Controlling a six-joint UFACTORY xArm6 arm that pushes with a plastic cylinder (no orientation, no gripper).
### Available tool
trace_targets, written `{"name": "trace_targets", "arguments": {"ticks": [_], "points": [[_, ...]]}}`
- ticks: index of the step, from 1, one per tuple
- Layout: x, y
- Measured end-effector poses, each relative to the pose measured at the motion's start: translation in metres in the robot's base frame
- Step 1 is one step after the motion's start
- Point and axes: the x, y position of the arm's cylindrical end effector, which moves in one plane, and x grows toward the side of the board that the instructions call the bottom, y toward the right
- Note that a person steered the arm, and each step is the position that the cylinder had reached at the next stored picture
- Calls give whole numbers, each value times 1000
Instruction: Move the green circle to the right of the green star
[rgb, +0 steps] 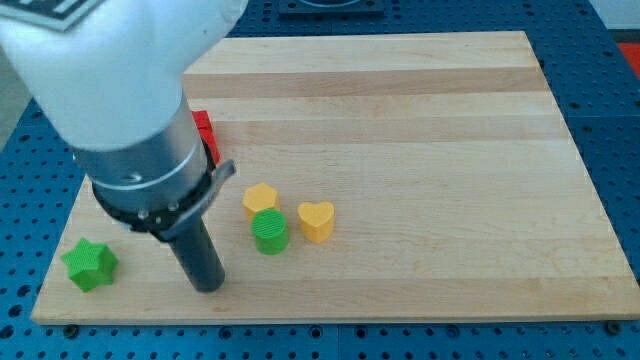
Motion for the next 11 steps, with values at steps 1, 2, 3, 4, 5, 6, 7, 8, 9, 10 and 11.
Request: {"name": "trace_targets", "arguments": {"ticks": [1, 2, 3, 4, 5, 6, 7, 8, 9, 10, 11], "points": [[-3, 46], [-16, 88], [-38, 90], [-53, 89], [-59, 75], [-64, 45], [-63, 26], [-63, 6], [-61, -21], [-56, -46], [-52, -62]]}}
